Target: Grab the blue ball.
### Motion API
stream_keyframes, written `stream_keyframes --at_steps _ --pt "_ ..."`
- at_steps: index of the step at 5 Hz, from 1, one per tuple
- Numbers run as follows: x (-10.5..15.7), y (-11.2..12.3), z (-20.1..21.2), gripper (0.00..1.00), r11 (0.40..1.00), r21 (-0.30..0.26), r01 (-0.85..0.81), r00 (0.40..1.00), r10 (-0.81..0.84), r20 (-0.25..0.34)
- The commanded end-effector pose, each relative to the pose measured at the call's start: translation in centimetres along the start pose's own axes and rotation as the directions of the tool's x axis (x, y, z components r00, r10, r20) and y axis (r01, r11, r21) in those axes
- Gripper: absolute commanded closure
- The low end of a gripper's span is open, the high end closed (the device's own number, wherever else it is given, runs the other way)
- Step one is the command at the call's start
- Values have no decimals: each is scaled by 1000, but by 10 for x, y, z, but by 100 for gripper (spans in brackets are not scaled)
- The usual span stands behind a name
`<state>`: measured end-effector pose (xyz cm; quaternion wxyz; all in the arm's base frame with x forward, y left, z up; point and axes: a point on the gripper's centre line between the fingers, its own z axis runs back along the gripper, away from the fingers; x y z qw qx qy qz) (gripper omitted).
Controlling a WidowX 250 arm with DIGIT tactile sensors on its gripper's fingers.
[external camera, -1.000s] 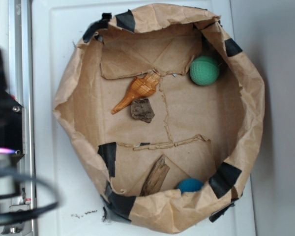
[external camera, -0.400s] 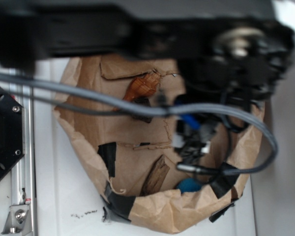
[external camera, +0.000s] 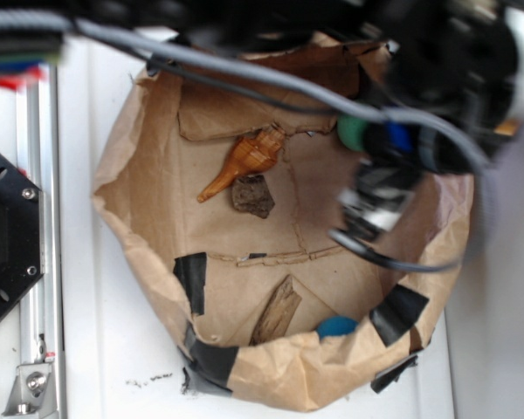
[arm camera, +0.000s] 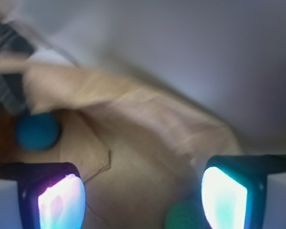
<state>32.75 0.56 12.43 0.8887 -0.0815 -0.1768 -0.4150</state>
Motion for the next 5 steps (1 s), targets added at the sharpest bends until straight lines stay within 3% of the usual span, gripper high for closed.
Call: stream_keyframes --at_steps 1,3,4,5 --pt "-3 -74 65 0 982 14 190 978 -190 88" --pt "-15 -85 13 0 986 -40 161 987 -162 -11" --pt "-20 -91 -11 0 985 -72 157 987 -159 -35" --pt "-18 -96 -25 0 984 -66 168 985 -171 -37"
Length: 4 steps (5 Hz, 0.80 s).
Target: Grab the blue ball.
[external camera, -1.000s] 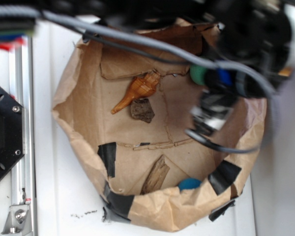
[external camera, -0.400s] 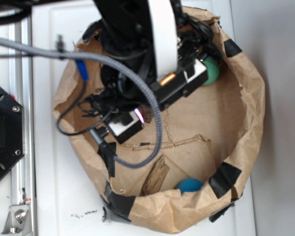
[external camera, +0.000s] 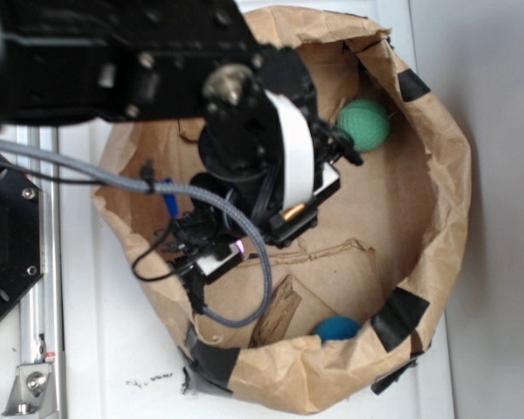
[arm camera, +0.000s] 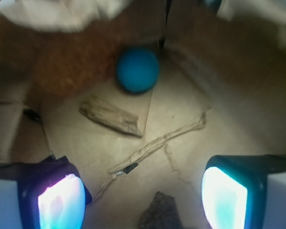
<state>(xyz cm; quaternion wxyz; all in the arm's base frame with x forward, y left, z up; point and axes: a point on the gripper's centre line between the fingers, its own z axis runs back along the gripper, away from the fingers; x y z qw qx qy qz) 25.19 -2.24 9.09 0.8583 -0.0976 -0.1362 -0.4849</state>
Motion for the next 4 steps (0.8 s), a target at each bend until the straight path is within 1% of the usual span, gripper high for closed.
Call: stream_keyframes --at_steps 1,2,4 --pt "36 -23 -5 0 1000 27 -11 994 8 112" --pt "45 -20 -2 0 999 1 -32 987 32 160" --pt "45 -20 -2 0 999 1 -32 987 32 160"
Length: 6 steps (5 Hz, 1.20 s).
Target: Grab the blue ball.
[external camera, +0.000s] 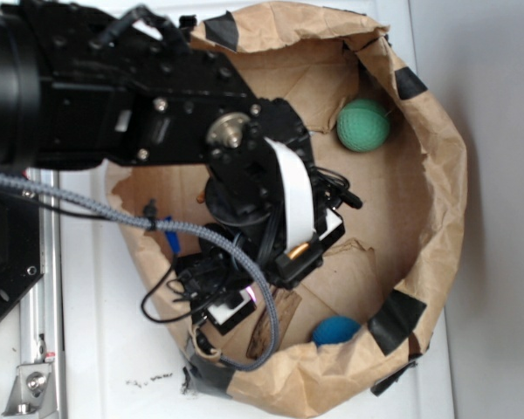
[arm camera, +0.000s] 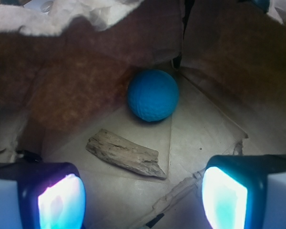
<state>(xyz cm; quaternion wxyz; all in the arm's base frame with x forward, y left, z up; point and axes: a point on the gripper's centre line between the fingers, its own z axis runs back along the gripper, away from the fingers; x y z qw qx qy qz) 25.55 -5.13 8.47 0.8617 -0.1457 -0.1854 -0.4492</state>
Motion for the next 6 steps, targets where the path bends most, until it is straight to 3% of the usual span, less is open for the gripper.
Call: stream_keyframes --at_steps 1,2,3,4,6 --pt "22 -11 10 0 999 25 38 999 -38 23" --pt "22 -11 10 0 999 25 38 999 -38 23" --pt "24 -3 -16 0 996 38 81 997 -81 -8" --pt "39 3 -33 0 991 -9 135 991 -135 -1" --pt "62 -2 -45 0 977 -51 209 976 -206 69"
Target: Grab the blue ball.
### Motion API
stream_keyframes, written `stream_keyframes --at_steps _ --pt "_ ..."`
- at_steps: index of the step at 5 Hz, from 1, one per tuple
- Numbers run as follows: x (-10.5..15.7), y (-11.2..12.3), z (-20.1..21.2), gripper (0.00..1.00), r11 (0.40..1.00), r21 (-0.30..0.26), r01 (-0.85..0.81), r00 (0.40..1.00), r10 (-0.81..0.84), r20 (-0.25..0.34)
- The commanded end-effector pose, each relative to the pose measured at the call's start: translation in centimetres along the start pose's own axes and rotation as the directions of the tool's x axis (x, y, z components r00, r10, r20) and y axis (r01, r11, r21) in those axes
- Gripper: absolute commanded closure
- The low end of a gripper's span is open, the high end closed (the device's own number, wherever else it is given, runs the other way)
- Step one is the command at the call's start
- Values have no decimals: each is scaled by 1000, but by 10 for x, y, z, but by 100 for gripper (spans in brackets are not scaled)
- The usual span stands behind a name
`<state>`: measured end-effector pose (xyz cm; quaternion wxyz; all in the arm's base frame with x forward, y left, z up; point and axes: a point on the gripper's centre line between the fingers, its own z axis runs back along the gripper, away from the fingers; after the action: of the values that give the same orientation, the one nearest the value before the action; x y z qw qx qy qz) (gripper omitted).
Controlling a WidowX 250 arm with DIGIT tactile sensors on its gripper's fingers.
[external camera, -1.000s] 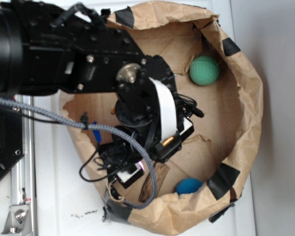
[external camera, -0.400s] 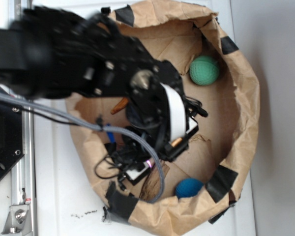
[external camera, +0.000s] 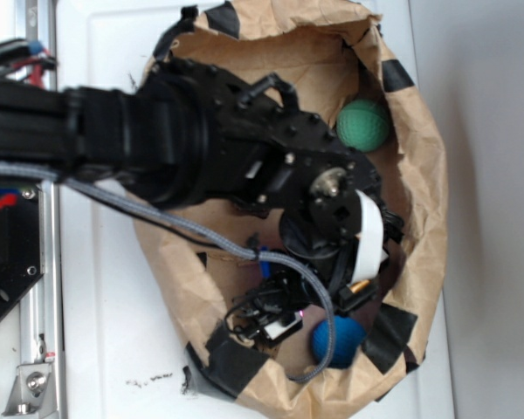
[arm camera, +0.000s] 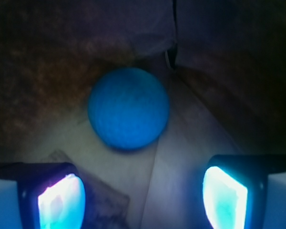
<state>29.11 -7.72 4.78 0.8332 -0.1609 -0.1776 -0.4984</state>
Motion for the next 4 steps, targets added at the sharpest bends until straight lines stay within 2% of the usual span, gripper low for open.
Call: stream_keyframes --at_steps 1,2,3,4 --pt "51 -16 5 0 989 -4 146 986 -145 77" --pt "54 -8 -5 0 987 -24 161 984 -159 78" --pt "56 -5 -22 0 979 -92 180 983 -174 65" --pt "57 -14 -26 0 964 -146 221 974 -211 87"
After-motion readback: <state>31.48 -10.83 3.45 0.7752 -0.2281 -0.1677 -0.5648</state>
